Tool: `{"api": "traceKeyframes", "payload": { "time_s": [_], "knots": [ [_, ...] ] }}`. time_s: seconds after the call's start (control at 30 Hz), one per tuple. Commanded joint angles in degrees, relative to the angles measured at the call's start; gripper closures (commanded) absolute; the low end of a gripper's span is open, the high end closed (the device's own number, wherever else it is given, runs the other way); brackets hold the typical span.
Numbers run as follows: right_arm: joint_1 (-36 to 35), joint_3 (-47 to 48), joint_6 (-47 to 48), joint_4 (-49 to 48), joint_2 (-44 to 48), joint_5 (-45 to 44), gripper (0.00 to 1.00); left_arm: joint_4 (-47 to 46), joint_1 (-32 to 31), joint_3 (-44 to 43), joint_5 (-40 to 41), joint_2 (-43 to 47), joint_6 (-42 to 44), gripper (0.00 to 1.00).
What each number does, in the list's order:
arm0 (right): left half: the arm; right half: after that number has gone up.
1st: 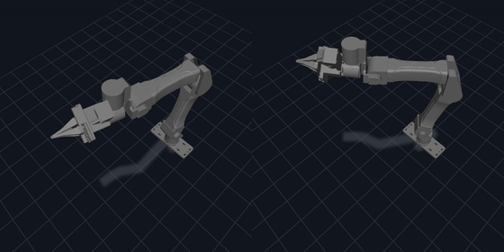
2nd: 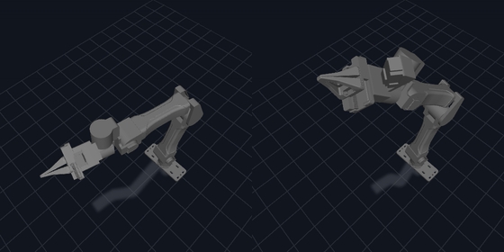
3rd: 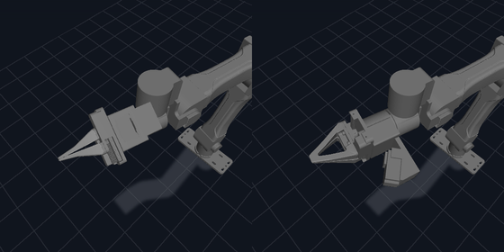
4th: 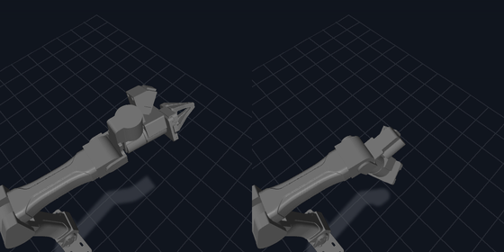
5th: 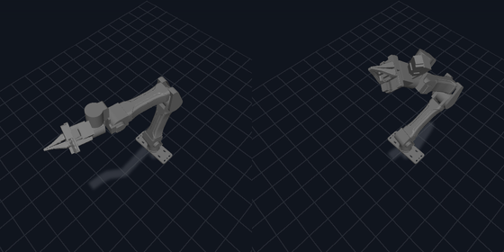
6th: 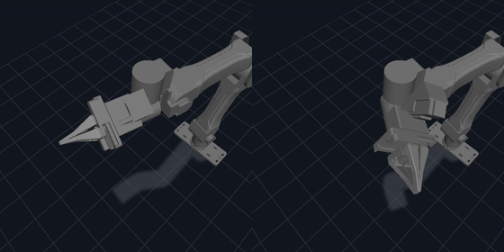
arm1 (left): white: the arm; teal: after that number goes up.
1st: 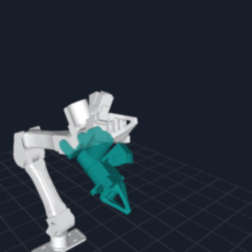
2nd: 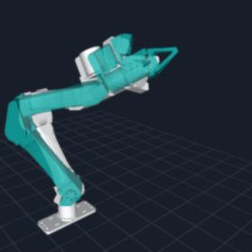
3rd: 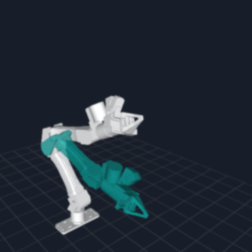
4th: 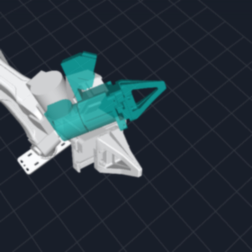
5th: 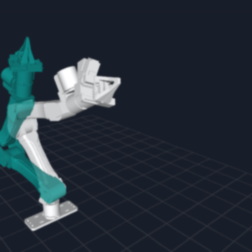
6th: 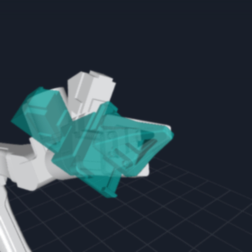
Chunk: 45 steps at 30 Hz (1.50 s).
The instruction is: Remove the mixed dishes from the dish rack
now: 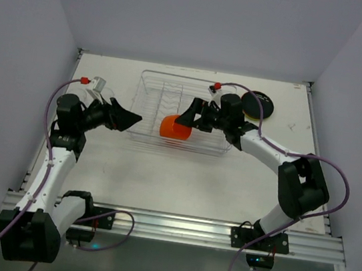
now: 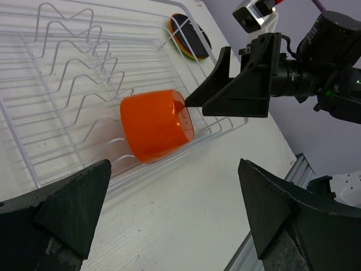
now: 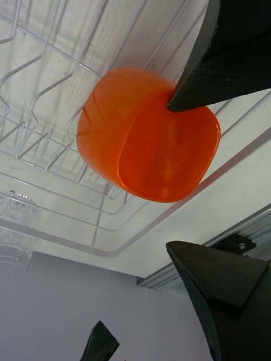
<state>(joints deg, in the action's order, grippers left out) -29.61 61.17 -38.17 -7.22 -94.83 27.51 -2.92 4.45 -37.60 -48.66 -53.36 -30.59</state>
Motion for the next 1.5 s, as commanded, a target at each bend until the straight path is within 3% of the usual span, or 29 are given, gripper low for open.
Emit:
{"api": "traceKeyframes", "payload": {
  "time_s": [0.0, 0.77, 0.9, 1.0, 1.17, 1.23, 1.33, 1.37, 1.47],
  "knots": [
    [-0.3, -2.1, 0.6, 1.2, -0.9, -3.2, 0.01, -2.7, -0.6, -1.7, -0.1, -0.2, -0.7, 0.00],
    [0.4, -2.1, 1.8, 4.9, -0.2, -6.6, 0.01, -4.0, -2.2, -1.6, -0.3, -0.8, -3.0, 0.00],
    [0.5, -1.8, 2.0, 5.1, 0.3, -6.2, 0.01, -10.7, -3.6, 1.3, 0.3, -1.9, -8.8, 0.00],
    [0.5, -1.8, 1.9, 5.0, 0.1, -5.8, 0.01, -21.9, -6.3, 5.0, 1.7, -3.6, -16.0, 0.00],
    [0.5, -1.3, 1.8, 4.3, -0.4, -4.7, 0.01, -25.7, -10.2, 6.1, 4.1, -9.8, -19.5, 0.00],
    [0.6, -1.2, 1.7, 4.2, -0.5, -4.5, 0.01, -25.8, -10.8, 5.7, 4.7, -12.4, -19.6, 0.04],
    [0.5, -1.1, 1.8, 4.0, -0.6, -4.3, 0.01, -24.4, -11.2, 3.3, 4.5, -16.6, -19.0, 0.17],
    [0.6, -1.2, 1.7, 4.0, -0.6, -4.2, 0.01, -24.2, -11.3, 2.8, 4.4, -17.6, -18.9, 0.26],
    [0.6, -1.3, 1.8, 3.7, -0.5, -4.1, 0.01, -22.9, -11.4, 0.7, 4.3, -21.0, -17.8, 0.30]
  ]
}}
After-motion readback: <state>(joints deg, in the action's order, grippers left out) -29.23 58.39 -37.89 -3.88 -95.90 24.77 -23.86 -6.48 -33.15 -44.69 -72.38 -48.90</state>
